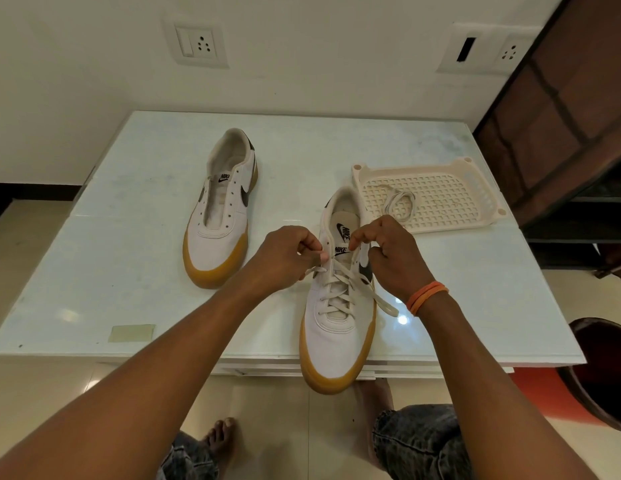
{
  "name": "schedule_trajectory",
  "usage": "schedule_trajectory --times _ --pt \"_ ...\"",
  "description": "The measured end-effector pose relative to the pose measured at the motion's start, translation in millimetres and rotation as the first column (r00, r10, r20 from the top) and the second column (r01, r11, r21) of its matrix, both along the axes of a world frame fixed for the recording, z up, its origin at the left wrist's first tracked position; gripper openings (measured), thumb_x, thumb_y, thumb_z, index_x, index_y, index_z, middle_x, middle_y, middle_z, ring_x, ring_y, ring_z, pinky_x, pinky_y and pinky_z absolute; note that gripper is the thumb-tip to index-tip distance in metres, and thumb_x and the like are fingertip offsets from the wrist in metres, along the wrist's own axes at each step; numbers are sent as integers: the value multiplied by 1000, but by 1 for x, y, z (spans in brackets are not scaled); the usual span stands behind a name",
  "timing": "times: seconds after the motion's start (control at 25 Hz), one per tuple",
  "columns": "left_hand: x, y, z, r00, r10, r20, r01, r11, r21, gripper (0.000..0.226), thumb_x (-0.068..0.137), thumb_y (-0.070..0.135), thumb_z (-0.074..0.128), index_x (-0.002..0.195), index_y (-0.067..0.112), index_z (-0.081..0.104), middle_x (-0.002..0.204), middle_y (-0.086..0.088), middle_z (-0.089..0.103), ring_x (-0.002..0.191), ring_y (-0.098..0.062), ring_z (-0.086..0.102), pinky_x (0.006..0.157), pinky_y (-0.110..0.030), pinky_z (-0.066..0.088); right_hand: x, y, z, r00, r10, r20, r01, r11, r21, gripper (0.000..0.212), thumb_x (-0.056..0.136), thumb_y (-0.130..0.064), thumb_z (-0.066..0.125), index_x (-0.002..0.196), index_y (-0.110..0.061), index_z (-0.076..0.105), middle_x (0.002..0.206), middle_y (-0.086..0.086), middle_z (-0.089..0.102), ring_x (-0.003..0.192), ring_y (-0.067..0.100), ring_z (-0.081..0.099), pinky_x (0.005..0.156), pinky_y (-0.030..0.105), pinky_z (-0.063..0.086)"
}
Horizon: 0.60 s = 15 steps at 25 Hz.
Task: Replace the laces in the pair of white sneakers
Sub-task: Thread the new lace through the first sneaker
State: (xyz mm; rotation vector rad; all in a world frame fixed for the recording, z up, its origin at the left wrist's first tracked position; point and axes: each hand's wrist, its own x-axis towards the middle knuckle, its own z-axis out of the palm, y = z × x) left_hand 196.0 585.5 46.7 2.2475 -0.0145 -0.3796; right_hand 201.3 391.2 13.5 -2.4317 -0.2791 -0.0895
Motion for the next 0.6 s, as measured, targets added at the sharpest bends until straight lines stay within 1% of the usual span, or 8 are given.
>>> schedule_trajectory --times 0.08,0.24,0.28,0.36,0.44,0.52,0.56,0.6 --pt "0 -1 0 999 -19 32 17 998 57 14 88 25 71 91 12 70 91 1 68 69 -9 58 55 -14 42 -1 1 1 1000 -2 16 2 1000 11 42 76 17 41 86 -13 69 92 15 53 92 25 54 76 9 36" --pt "7 8 7 989 -149 11 144 971 192 14 92 22 65 85 11 70 92 0 68 85 -14 60 68 -19 44 -4 2 3 999 -10 45 7 998 65 41 76 16 42 83 -13 69 93 13 58 93 23 57 82 21 42" --pt "11 17 9 992 -124 27 114 963 245 13 93 20 63 82 14 68 93 0 68 87 -16 61 74 -24 48 -4 3 3 999 -6 46 2 997 76 41 75 17 42 83 -14 69 93 12 60 93 23 57 83 23 43" --pt "24 42 12 993 35 114 -73 935 346 16 93 15 59 80 23 64 96 -1 66 92 -21 62 83 -35 51 -5 2 4 999 -1 50 -3 998 65 43 73 18 42 84 -13 69 94 12 61 93 23 58 83 22 42" --pt "31 66 16 949 200 242 -298 820 488 9 91 17 58 94 19 67 100 -6 62 93 -29 61 79 -38 51 -4 1 4 999 0 41 -2 999 54 44 72 19 42 86 -13 70 95 11 61 94 24 58 84 23 43" --pt "29 79 20 905 290 311 -423 682 597 21 90 18 61 108 7 63 105 -14 59 93 -35 62 74 -41 49 -4 2 5 1000 -6 20 5 998 62 43 72 18 43 87 -12 70 95 12 60 95 25 58 85 28 45" --pt "28 78 20 896 303 324 -442 669 598 26 90 17 62 112 4 59 110 -16 55 96 -37 61 75 -42 49 -4 3 5 1000 -10 13 9 998 67 43 72 18 43 86 -12 70 95 12 60 95 25 57 85 31 46" --pt "25 73 20 905 289 312 -421 718 555 29 89 15 63 115 5 56 116 -16 50 97 -35 59 77 -41 48 -4 3 6 1000 -15 10 14 997 73 43 72 18 44 86 -12 70 94 13 60 94 26 57 85 33 47"
